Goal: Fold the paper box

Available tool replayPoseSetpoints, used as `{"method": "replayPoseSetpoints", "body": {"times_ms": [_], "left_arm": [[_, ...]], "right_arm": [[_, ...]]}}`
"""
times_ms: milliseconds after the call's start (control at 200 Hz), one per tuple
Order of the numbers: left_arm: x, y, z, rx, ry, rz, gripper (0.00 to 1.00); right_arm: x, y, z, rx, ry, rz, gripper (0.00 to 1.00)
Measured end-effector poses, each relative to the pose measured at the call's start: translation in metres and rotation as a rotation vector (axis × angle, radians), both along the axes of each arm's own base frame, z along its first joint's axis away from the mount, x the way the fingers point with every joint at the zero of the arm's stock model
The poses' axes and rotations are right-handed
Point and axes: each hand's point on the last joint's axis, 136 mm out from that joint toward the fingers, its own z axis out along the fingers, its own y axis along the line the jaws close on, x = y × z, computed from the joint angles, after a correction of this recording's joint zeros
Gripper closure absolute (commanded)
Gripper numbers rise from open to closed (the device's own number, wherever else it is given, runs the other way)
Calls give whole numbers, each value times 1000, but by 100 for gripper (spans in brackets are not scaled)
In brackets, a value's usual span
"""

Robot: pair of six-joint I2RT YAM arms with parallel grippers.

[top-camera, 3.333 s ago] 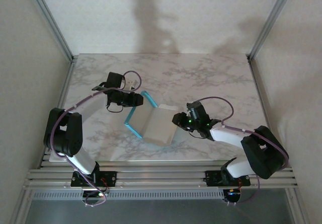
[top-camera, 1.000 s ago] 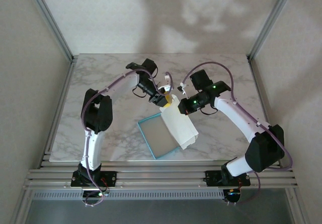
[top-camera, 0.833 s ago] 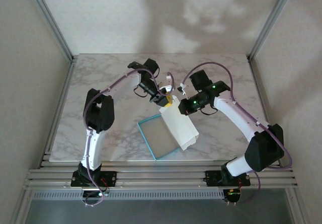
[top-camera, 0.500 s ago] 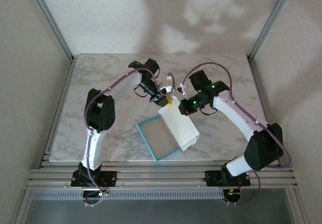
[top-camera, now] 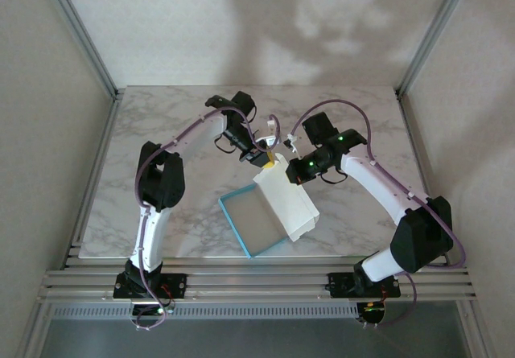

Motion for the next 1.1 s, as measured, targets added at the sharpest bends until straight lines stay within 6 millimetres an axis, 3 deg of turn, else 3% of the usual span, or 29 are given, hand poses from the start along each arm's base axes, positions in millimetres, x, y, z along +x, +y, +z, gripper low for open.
{"method": "replayPoseSetpoints", "body": {"times_ms": [105, 300, 450, 596, 786, 1096], "left_arm": [[0, 0, 0, 0, -1, 0, 100], [4, -2, -10, 4, 10, 37, 100], [2, 4, -26, 22, 43, 76, 100], [3, 8, -30, 21, 43, 99, 100], [8, 10, -25, 6, 21, 115, 100], [13, 12, -23, 0, 15, 131, 100]], "right_arm": [[1, 0, 0, 2, -1, -5, 77], [4, -1, 8, 31, -38, -49, 55], [-10, -20, 13, 67, -48, -141, 37], [-22, -46, 7, 87, -20, -274, 25], [-46, -69, -8, 97, 59, -430, 27], [-95, -73, -9, 221, 166, -517, 44]]}}
